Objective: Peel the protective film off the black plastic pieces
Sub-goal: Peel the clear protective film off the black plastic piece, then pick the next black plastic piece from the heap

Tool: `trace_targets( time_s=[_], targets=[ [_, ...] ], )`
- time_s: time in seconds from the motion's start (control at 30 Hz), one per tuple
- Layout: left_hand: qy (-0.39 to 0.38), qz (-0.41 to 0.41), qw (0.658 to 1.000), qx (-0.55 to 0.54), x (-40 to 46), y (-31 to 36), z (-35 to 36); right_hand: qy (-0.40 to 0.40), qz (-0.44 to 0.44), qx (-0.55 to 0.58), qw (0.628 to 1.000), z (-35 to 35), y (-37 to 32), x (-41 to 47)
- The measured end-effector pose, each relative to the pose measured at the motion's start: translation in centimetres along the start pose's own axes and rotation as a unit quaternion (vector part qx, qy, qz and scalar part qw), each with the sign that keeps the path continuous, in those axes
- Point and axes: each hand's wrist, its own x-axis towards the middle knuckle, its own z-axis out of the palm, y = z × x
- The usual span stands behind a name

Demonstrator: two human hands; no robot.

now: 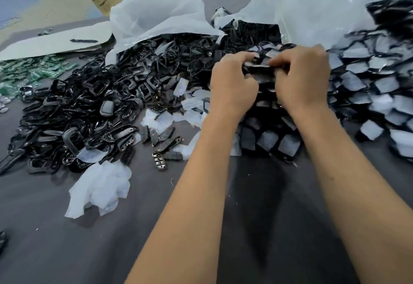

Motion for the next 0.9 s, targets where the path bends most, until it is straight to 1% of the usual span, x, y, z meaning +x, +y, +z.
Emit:
trace_targets(
  time_s=[0.1, 0.2, 0.27, 0.33, 0.4, 0.43, 0.53, 0.6, 0.67, 0.73, 0.77, 0.83, 0.9],
  targets=[
    [-0.001, -0.005, 0.999, 0.035, -0.2, 0.5, 0.8, -0.042, 0.009, -0.037, 0.998, -0.1, 0.9, 0.2],
    [0.002, -0.008, 0.999, 0.036, -1.0, 0.1, 0.6, -0.061, 0.01, -0.049, 0.997, -0.2, 0.7, 0.2],
    [0.02, -0.01, 0.999, 0.038, -1.8, -0.6, 0.1, -0.054, 0.014, -0.043, 0.998, -0.4, 0.4, 0.3],
    [0.049, -0.022, 0.997, 0.053, -2.6, -1.7, -0.8, -0.026, 0.022, -0.018, 0.999, -0.4, -0.4, 0.4],
    [0.076, -0.045, 0.993, 0.08, -3.5, -3.2, -2.1, 0.0, 0.005, 0.005, 1.0, 0.1, -2.0, 0.2],
    [0.09, -0.059, 0.989, 0.102, -3.9, -4.0, -2.8, -0.002, -0.014, 0.015, 1.0, 0.5, -3.0, 0.0],
    [0.114, -0.128, 0.967, 0.186, -4.9, -6.7, -5.3, -0.072, -0.088, 0.045, 0.993, 2.6, -6.7, -1.1],
    [0.091, -0.178, 0.949, 0.245, -5.1, -8.3, -6.8, -0.138, -0.121, 0.04, 0.982, 4.4, -8.6, -1.7],
    [0.059, -0.209, 0.933, 0.287, -5.4, -9.5, -8.1, -0.192, -0.138, 0.03, 0.971, 6.2, -10.1, -2.0],
    [0.052, -0.209, 0.931, 0.296, -5.5, -10.4, -9.0, -0.214, -0.159, 0.017, 0.964, 7.8, -11.6, -2.1],
    [0.062, -0.198, 0.933, 0.293, -5.7, -10.6, -9.3, -0.218, -0.173, 0.006, 0.96, 8.4, -12.2, -2.1],
    [0.105, -0.178, 0.94, 0.27, -6.0, -11.0, -9.7, -0.227, -0.204, -0.022, 0.952, 9.7, -13.3, -1.9],
    [0.158, -0.177, 0.94, 0.246, -6.4, -11.5, -10.2, -0.246, -0.216, -0.051, 0.944, 10.8, -14.3, -1.9]
  ],
)
